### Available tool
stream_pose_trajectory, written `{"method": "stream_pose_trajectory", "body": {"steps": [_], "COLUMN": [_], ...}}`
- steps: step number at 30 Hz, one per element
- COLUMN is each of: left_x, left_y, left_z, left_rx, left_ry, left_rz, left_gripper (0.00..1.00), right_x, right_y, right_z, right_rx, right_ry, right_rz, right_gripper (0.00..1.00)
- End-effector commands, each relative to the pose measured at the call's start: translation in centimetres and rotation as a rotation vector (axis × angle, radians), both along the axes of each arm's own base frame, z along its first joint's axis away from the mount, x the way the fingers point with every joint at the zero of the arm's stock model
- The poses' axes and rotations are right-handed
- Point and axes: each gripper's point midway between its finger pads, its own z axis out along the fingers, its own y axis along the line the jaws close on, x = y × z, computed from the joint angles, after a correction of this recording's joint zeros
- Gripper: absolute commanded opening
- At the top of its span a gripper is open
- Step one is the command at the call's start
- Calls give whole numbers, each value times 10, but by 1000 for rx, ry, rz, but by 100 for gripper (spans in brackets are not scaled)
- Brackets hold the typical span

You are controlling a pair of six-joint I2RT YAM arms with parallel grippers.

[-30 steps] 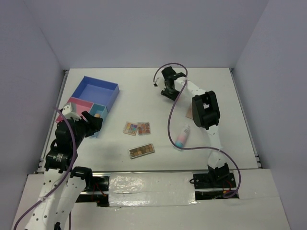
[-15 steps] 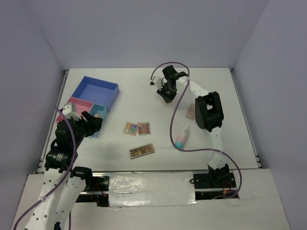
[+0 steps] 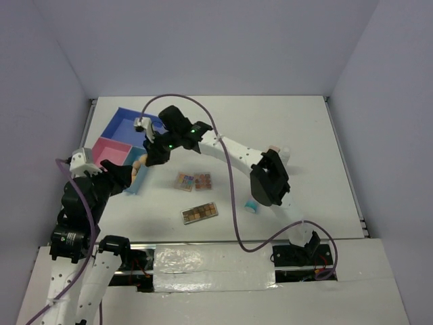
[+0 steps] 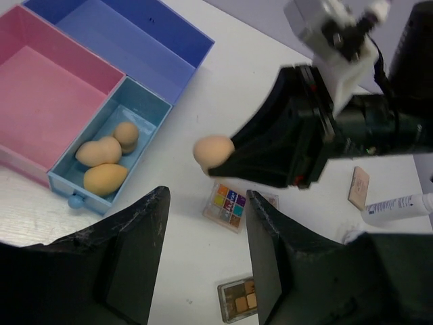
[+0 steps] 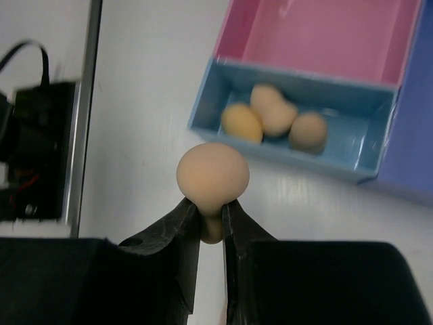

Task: Organize the makeup

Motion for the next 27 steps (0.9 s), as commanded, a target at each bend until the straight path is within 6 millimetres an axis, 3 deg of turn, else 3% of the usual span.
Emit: {"method": "stream_pose_trajectory", "body": {"steps": [1,2,5,9,10,12,17,23,27], "left_x": [-13,-18,-25,-32,-34,-36,-40,-40,-40], "left_y": [11,13,17,20,20,21,23,21,18], "left_z": [12,13,18,24,26,31,34,31,29], "left_rx": [24,25,22,18,16,18,16,-2,-9], "left_ry": [-22,-24,-29,-29,-34,-40,-42,-39,-31], "left_rz": [44,55,73,88,89,94,104,97,88], "left_gripper": [61,61,61,61,61,62,65,68,68], "right_x": [31,33,34,29,31,34,39,37,37], "right_y": [49,60,82,105,110,114,117,115,116], "right_z": [49,37,44,28,33,29,11,-6,-5], "right_rx": [213,209,273,302,316,318,298,273,279], "right_ry": [28,29,1,-3,-12,12,19,33,26], "right_rz": [-103,-132,-177,-214,-234,-253,-277,-271,-262], "right_gripper": [15,16,22,24,25,27,44,50,61]}}
